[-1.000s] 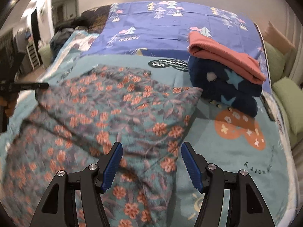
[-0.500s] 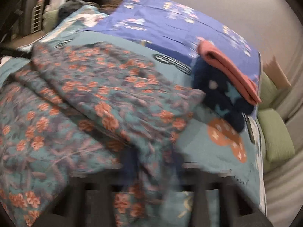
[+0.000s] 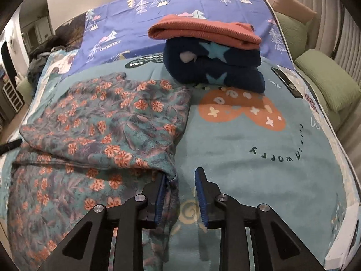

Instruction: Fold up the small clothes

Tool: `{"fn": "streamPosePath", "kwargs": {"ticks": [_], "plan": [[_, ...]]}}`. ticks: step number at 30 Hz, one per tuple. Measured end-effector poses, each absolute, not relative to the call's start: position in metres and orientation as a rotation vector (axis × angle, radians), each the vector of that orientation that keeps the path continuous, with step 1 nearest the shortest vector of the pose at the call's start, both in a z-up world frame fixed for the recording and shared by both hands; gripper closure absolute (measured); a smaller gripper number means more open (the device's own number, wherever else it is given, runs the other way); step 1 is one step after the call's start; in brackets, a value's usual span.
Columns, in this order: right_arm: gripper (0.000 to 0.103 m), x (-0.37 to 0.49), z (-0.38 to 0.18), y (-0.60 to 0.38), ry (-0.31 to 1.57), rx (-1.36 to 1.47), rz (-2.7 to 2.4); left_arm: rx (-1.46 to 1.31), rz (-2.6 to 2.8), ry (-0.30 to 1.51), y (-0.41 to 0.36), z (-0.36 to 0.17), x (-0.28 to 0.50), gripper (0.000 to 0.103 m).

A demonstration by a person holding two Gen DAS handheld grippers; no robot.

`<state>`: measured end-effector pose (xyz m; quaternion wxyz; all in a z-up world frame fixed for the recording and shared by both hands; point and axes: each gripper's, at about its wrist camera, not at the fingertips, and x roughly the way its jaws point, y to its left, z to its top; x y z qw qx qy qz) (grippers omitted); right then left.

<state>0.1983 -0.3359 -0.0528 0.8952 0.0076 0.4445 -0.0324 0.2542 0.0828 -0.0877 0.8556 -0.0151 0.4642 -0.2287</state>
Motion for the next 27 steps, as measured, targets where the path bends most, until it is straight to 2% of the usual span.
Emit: {"fn": "streamPosePath", "kwargs": {"ticks": [1, 3, 4, 5, 9, 14, 19, 24, 26, 27], "plan": [[0.077, 0.196, -0.049, -0.33, 0.905, -0.009, -0.076, -0.014, -0.475, 0.981, 0.078, -0.091, 0.256, 0.043], [0.077, 0.189, -0.041, -0.315, 0.87, -0.058, -0.067, 0.01, -0.458, 0.977, 0.071, -0.096, 0.263, 0.052], [0.077, 0.187, -0.038, -0.308, 0.856, -0.077, -0.047, 0.009, -0.457, 0.969, 0.07, -0.097, 0.266, 0.07], [0.077, 0.184, -0.034, -0.297, 0.841, -0.101, -0.014, 0.001, -0.455, 0.966, 0.069, -0.095, 0.27, 0.099], [0.077, 0.181, -0.025, -0.262, 0.81, -0.18, 0.09, -0.065, -0.495, 0.951, 0.074, -0.072, 0.264, 0.101], [0.072, 0.188, -0.029, -0.216, 0.822, -0.231, 0.291, -0.075, -0.563, 1.031, 0.079, -0.039, 0.23, 0.101], [0.072, 0.2, -0.044, -0.171, 0.84, -0.266, 0.456, -0.067, -0.505, 1.084, 0.091, -0.039, 0.223, 0.101], [0.072, 0.208, -0.055, -0.139, 0.851, -0.31, 0.528, -0.075, -0.482, 1.132, 0.094, -0.064, 0.232, 0.099], [0.072, 0.212, -0.057, -0.134, 0.864, -0.316, 0.53, -0.075, -0.476, 1.165, 0.09, -0.08, 0.238, 0.079], [0.072, 0.214, -0.057, -0.134, 0.866, -0.317, 0.522, -0.086, -0.482, 1.169, 0.089, -0.085, 0.24, 0.073]]}}
